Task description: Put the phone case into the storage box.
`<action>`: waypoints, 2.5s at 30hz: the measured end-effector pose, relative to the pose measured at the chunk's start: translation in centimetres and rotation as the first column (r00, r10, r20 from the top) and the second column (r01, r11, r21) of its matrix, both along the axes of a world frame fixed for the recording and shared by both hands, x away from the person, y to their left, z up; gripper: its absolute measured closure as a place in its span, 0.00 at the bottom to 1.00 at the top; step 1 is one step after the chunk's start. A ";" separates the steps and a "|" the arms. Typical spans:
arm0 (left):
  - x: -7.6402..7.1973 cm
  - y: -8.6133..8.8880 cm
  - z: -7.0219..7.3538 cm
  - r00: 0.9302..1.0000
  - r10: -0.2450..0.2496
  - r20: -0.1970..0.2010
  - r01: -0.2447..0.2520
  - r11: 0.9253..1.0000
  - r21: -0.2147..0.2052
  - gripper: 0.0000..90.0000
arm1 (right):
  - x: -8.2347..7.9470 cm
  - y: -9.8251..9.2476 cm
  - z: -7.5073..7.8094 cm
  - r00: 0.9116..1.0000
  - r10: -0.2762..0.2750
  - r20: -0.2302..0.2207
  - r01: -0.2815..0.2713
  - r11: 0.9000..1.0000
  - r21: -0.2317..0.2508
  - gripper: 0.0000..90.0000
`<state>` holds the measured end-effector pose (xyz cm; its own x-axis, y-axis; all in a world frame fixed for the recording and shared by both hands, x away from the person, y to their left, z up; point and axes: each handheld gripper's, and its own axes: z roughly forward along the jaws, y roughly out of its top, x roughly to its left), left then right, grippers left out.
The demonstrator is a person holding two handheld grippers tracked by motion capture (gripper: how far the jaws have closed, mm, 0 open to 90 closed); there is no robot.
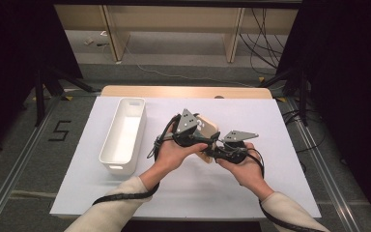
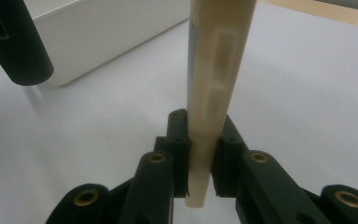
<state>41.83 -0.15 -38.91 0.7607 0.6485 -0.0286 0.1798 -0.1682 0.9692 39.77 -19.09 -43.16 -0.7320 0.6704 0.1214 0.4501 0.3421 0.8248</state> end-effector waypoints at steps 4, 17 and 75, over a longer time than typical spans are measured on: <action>0.0 0.1 0.1 1.000 0.000 0.002 0.000 1.000 -0.002 0.10 | 0.0 0.0 0.0 1.000 -0.001 0.007 0.001 1.000 0.005 0.88; 0.0 0.4 0.5 1.000 0.008 0.009 -0.008 1.000 -0.009 0.12 | 0.0 0.1 0.0 0.999 -0.001 0.038 0.001 1.000 -0.001 0.76; 0.4 3.8 1.8 0.996 0.085 0.039 -0.084 0.996 -0.014 0.12 | -0.7 -3.1 0.2 0.990 -0.004 0.144 -0.007 0.997 0.071 0.13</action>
